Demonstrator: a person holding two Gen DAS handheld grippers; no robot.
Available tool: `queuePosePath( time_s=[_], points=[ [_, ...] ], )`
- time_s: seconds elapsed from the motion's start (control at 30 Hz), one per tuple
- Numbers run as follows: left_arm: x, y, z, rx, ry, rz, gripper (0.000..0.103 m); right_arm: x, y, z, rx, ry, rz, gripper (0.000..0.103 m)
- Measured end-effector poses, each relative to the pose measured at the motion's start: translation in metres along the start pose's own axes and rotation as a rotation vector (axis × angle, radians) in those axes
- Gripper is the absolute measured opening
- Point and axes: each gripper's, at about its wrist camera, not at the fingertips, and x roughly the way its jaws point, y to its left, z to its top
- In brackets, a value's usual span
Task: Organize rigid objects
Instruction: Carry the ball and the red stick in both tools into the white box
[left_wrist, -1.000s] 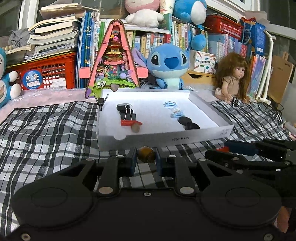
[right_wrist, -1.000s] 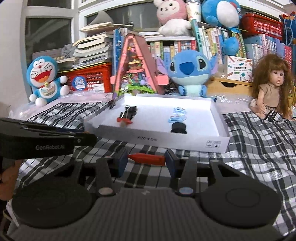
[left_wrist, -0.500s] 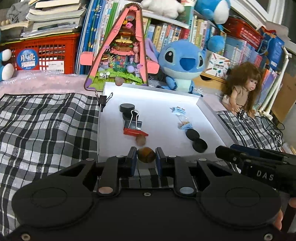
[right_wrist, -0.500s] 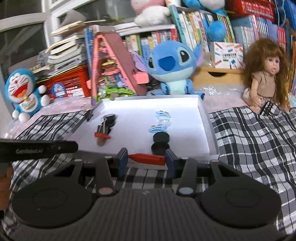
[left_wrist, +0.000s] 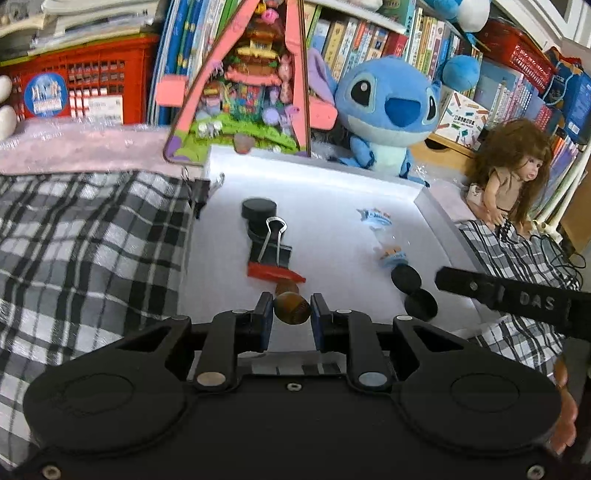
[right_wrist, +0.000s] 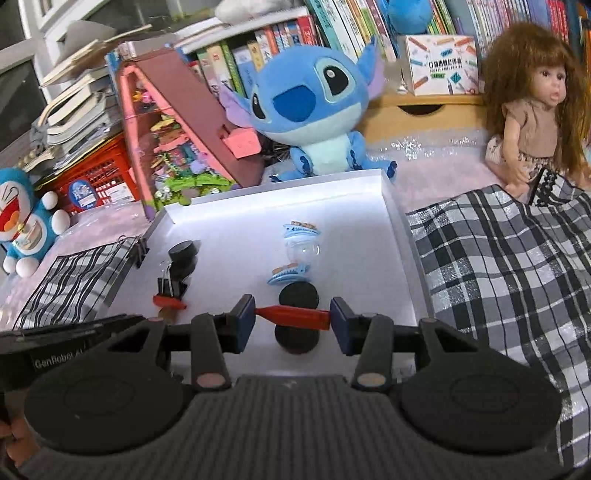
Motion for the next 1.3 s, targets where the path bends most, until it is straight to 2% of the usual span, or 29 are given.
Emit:
queuePosePath(
  time_s=[0.17,0.83,1.1,1.17,1.3],
  points=[
    [0.005,-0.005,-0.005,0.036,0.014,0.018,0.02,0.012,0.0,0.003,-0.018,0.018,-0.017,0.051],
    [0.01,-0.002,-0.008,0.032,0.025,0.017,0.021,0.027,0.013,-0.006,-0.095,0.142,-0.018,0.053],
    [0.01,-0.004,-0.01,0.041,0.009,0.029,0.021,0.031,0.014,-0.008,-0.099,0.155,-0.025,0.053],
    [0.01,-0.003,-0.01,0.037,0.006,0.028,0.022,0.03,0.014,-0.008,-0.095,0.152,-0.023,0.061],
    [0.009,-0.004,-0.01,0.029,0.005,0.021,0.029,0.029,0.013,-0.008,-0.086,0.146,-0.013,0.064]
  ],
)
